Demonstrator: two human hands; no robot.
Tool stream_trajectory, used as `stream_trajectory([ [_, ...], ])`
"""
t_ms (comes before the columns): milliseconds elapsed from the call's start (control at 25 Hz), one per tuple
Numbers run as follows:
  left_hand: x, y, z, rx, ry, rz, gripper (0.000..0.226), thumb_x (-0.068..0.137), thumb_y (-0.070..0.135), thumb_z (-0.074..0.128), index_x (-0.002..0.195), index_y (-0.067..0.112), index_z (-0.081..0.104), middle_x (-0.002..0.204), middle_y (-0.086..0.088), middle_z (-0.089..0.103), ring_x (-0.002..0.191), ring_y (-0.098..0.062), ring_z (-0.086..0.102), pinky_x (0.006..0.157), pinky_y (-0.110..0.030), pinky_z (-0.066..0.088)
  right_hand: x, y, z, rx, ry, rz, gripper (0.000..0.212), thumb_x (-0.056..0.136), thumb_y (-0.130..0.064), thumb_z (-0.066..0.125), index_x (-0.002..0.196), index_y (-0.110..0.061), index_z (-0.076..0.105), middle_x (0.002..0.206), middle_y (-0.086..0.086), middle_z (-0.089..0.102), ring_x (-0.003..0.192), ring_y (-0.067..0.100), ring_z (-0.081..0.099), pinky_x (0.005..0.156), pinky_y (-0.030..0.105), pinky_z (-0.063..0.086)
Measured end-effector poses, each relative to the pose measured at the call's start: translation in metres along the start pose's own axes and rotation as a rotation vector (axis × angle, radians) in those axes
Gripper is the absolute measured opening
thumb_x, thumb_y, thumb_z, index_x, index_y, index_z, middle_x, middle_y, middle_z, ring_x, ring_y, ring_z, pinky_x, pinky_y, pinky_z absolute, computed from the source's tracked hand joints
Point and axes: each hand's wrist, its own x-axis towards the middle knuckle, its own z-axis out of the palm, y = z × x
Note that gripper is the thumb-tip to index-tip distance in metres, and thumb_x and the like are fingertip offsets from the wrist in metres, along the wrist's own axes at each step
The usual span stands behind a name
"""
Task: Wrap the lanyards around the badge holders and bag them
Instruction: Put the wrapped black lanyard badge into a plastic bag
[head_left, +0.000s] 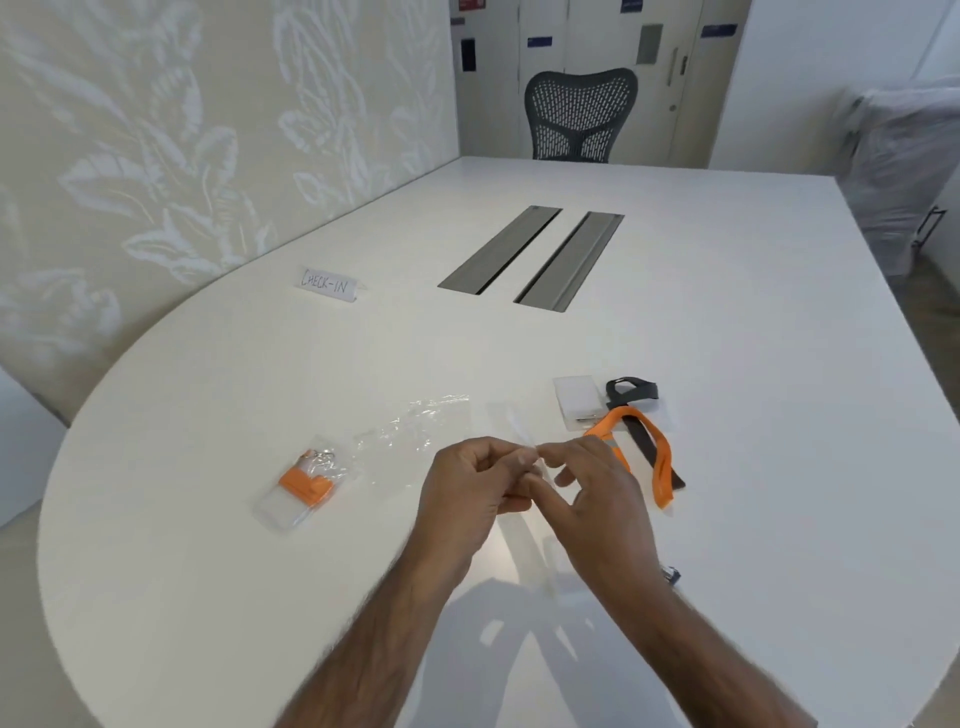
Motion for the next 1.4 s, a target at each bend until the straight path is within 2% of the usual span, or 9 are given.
stream_trajectory([
  [280, 0.013, 0.006, 0.001, 0.158, -0.035, 0.095, 0.013, 0.097, 0.015, 0.068, 0.091, 0.008, 0.077, 0.083, -0.011, 0.078, 0.08, -0.025, 0.077, 0.078, -0.039, 0.064, 0.012, -0.006, -0.007, 0.031, 0.077, -0.004, 0.002, 0.095, -0.025, 0.069, 0.094, -0.025, 0.07, 0.087, -0.017, 0.065, 0.08, 0.001, 0.062, 0.064, 0.02, 0.05],
  [520, 0.025, 0.006, -0.012, 0.368, -0.06, 0.174, 0.014, 0.095, 0.018, 0.067, 0.082, 0.016, 0.072, 0.079, 0.002, 0.074, 0.074, -0.019, 0.074, 0.076, -0.042, 0.063, 0.019, -0.018, -0.005, 0.144, 0.162, 0.27, 0.015, 0.091, -0.011, 0.065, 0.08, -0.02, 0.061, 0.073, -0.008, 0.063, 0.068, 0.007, 0.058, 0.06, 0.022, 0.05],
  [760, 0.024, 0.008, -0.017, 0.521, -0.126, 0.232, 0.018, 0.094, 0.019, 0.057, 0.077, 0.015, 0.057, 0.086, -0.001, 0.065, 0.073, -0.022, 0.062, 0.064, -0.034, 0.048, 0.018, -0.029, -0.004, 0.015, -0.085, 0.282, 0.008, 0.092, -0.023, 0.069, 0.096, -0.029, 0.067, 0.069, -0.011, 0.063, 0.06, 0.002, 0.057, 0.057, 0.021, 0.048],
  [960, 0.015, 0.011, -0.025, 0.883, -0.053, 0.352, 0.025, 0.092, 0.03, 0.054, 0.072, 0.019, 0.045, 0.085, 0.005, 0.049, 0.071, -0.017, 0.05, 0.06, -0.034, 0.042, 0.026, -0.028, -0.018, -0.047, 0.069, 0.386, 0.016, 0.09, -0.012, 0.057, 0.088, -0.025, 0.065, 0.058, -0.011, 0.053, 0.049, 0.004, 0.048, 0.05, 0.022, 0.038],
  [1080, 0.008, 0.013, -0.027, 0.786, -0.045, 0.604, 0.031, 0.086, 0.055, 0.068, 0.101, 0.032, 0.054, 0.111, 0.016, 0.052, 0.102, -0.006, 0.055, 0.083, -0.026, 0.047, 0.025, -0.029, -0.017, -0.008, -0.004, 0.401, 0.023, 0.092, -0.01, 0.053, 0.096, -0.022, 0.072, 0.064, -0.013, 0.06, 0.053, 0.004, 0.054, 0.053, 0.022, 0.042],
  [1120, 0.01, 0.013, -0.029, 0.808, -0.092, 0.654, 0.059, 0.078, 0.063, 0.072, 0.126, 0.036, 0.05, 0.134, 0.017, 0.047, 0.123, 0.001, 0.045, 0.102, -0.024, 0.041, 0.024, -0.03, -0.018, 0.022, -0.012, 0.407, 0.023, 0.093, -0.01, 0.053, 0.097, -0.02, 0.073, 0.064, -0.013, 0.061, 0.053, 0.004, 0.055, 0.054, 0.021, 0.043],
  [1240, 0.025, 0.004, -0.031, 1.015, -0.272, 0.747, 0.124, 0.068, 0.07, 0.078, 0.16, 0.039, 0.0, 0.17, 0.017, 0.001, 0.153, 0.005, -0.006, 0.128, -0.033, 0.0, 0.024, -0.032, -0.02, 0.089, -0.081, 0.432, 0.022, 0.095, -0.01, 0.055, 0.1, -0.016, 0.075, 0.062, -0.008, 0.064, 0.054, 0.006, 0.058, 0.058, 0.024, 0.049],
  [1320, 0.032, -0.007, -0.027, 1.056, -0.319, 0.805, 0.126, 0.07, 0.067, 0.079, 0.16, 0.037, -0.004, 0.17, 0.014, 0.007, 0.156, -0.001, -0.005, 0.129, -0.041, -0.004, 0.024, -0.035, -0.02, 0.109, -0.153, 0.434, 0.023, 0.095, -0.008, 0.057, 0.106, -0.016, 0.075, 0.061, -0.004, 0.067, 0.054, 0.008, 0.061, 0.056, 0.024, 0.052],
  [1400, 0.035, -0.018, -0.024, 0.98, -0.292, 0.832, 0.108, 0.075, 0.059, 0.08, 0.158, 0.03, 0.017, 0.159, 0.012, 0.036, 0.153, -0.002, 0.02, 0.129, -0.047, 0.006, 0.024, -0.036, -0.018, 0.124, -0.174, 0.43, 0.03, 0.093, -0.006, 0.057, 0.117, -0.018, 0.072, 0.061, 0.0, 0.068, 0.05, 0.008, 0.06, 0.053, 0.022, 0.05],
])
